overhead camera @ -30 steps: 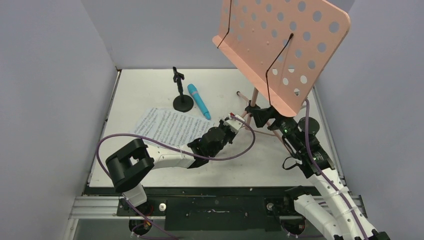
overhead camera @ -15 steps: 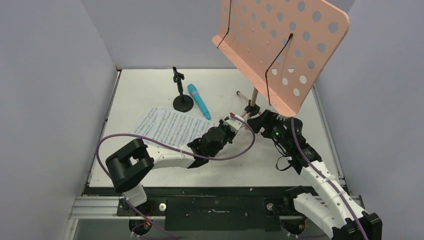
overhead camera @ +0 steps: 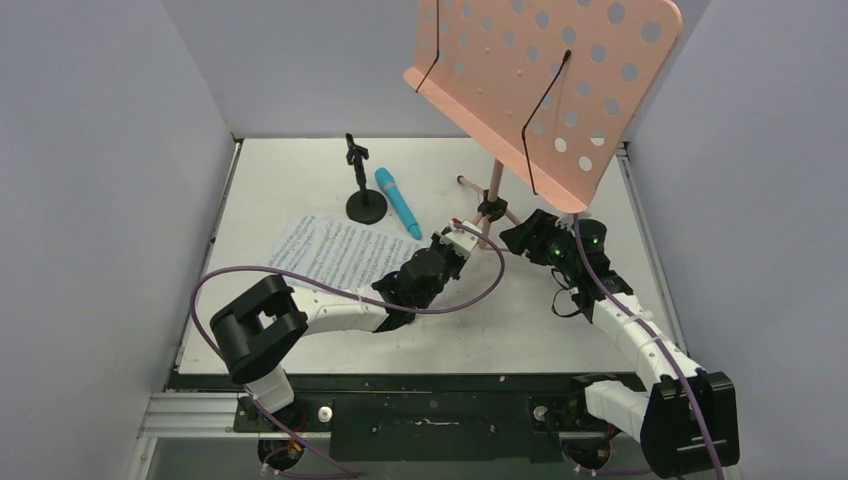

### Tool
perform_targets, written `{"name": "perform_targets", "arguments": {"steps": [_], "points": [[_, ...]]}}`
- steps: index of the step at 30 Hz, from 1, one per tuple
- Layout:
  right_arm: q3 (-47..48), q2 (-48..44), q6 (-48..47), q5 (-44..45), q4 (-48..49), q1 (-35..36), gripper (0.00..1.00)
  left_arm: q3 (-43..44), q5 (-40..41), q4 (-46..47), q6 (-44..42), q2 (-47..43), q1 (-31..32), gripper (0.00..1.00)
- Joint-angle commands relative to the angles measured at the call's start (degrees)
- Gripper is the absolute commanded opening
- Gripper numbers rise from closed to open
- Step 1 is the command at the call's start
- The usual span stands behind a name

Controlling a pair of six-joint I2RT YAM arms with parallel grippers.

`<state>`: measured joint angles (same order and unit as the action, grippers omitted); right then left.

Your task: Set up the instrument practice props

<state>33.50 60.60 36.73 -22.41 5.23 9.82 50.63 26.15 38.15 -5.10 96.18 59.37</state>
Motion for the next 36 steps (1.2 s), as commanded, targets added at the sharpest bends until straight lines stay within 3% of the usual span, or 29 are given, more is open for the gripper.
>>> {"name": "perform_targets", "arguments": {"steps": [1, 13, 20, 23, 26, 28, 36], "points": [[2.06, 2.94, -2.21, -1.67, 8.42, -1.65, 0.65, -1.32, 6.76, -7.59, -0.04, -0.22, -1.61, 0.00], [6.42, 11.11, -3.33, -6.17, 9.05, -2.68, 0.67, 0.44, 8.92, -8.55, 0.44, 1.38, -1.74, 0.00], [6.95, 10.04, -4.62, -8.28, 6.10, -3.10, 0.73, -0.18, 4.43, -6.22, 1.34, 0.09, -2.18, 0.01], [6.35, 7.31, -5.51, -9.17, 4.49, -3.16, 0.80, -0.59, 2.41, -5.16, 2.80, -1.57, -2.16, 0.25], [6.12, 4.66, -6.84, -10.15, 1.93, -3.23, 0.82, -1.91, 0.41, -2.46, 3.44, -3.69, -2.24, 0.64], [6.06, 2.79, -7.59, -10.64, 0.14, -3.21, 0.84, -2.39, 0.51, -1.51, 4.53, -5.37, -2.25, 0.81], [5.47, -5.54, -8.78, -10.11, -7.88, -3.36, 0.88, -5.40, -5.89, -2.97, 13.38, -13.95, -3.27, 0.95]]}}
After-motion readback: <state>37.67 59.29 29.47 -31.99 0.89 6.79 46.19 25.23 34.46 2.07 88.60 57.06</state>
